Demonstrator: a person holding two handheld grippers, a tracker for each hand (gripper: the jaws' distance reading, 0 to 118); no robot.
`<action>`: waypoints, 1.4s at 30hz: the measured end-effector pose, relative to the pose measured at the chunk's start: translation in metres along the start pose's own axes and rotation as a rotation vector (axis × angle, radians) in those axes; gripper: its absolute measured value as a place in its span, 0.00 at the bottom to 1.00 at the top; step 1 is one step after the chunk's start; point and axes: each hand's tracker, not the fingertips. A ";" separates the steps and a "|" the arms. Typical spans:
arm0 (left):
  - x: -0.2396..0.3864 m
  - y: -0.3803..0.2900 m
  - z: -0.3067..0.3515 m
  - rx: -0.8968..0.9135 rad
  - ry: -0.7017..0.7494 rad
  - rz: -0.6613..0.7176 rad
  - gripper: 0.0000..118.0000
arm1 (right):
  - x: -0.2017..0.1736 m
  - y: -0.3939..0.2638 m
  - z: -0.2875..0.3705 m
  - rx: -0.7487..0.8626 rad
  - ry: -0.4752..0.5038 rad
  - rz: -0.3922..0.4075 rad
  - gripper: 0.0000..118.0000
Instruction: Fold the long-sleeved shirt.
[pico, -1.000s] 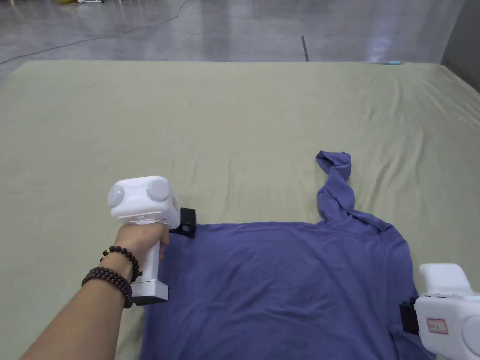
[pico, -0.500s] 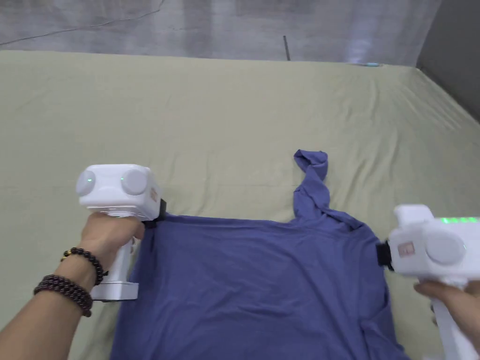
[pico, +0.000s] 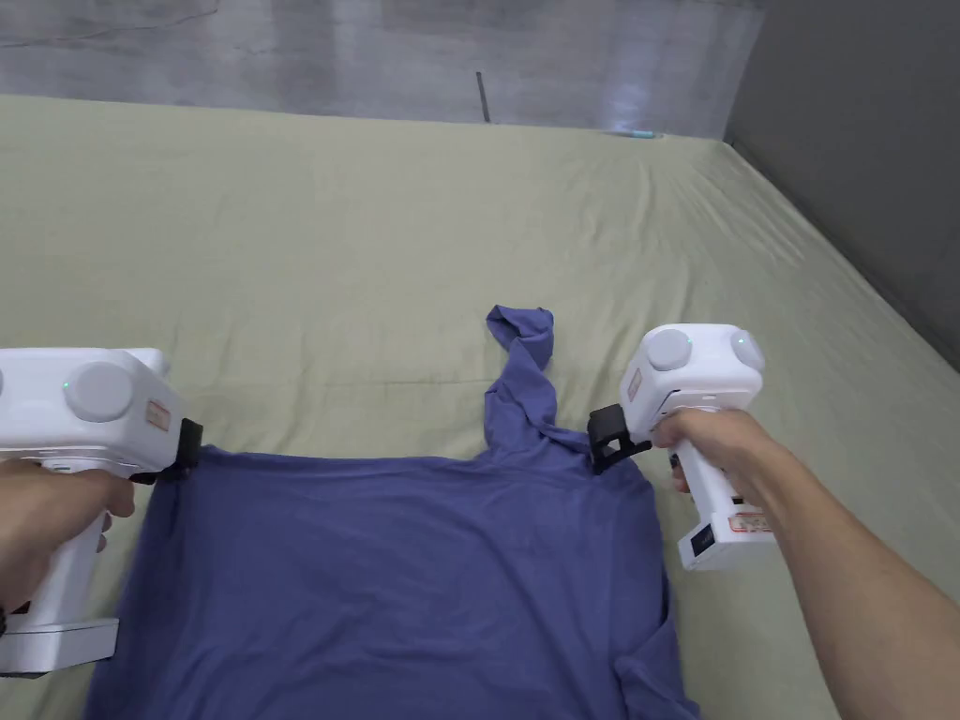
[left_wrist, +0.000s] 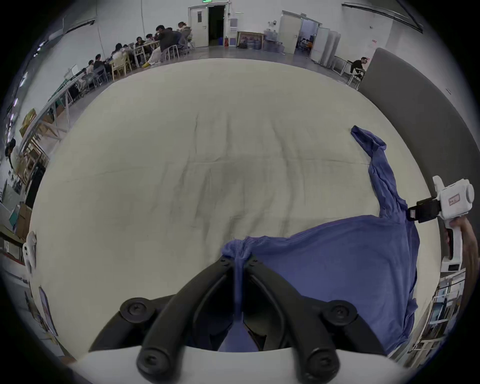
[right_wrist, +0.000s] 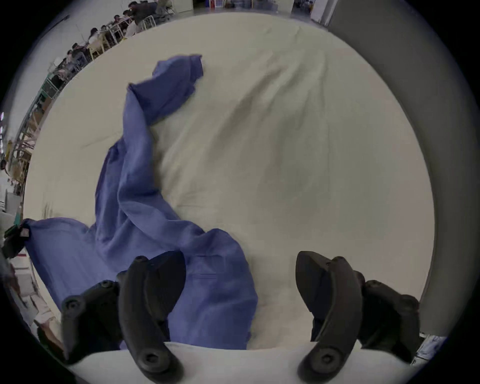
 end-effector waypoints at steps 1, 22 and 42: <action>-0.001 0.001 -0.001 0.000 -0.001 0.001 0.01 | 0.000 0.003 -0.007 -0.019 0.004 0.008 0.82; -0.007 0.052 0.143 0.327 -0.035 0.037 0.02 | -0.011 0.024 0.233 0.375 0.025 0.044 0.04; -0.012 0.336 0.407 0.738 0.098 0.052 0.01 | -0.037 0.166 0.581 1.017 -0.016 -0.059 0.04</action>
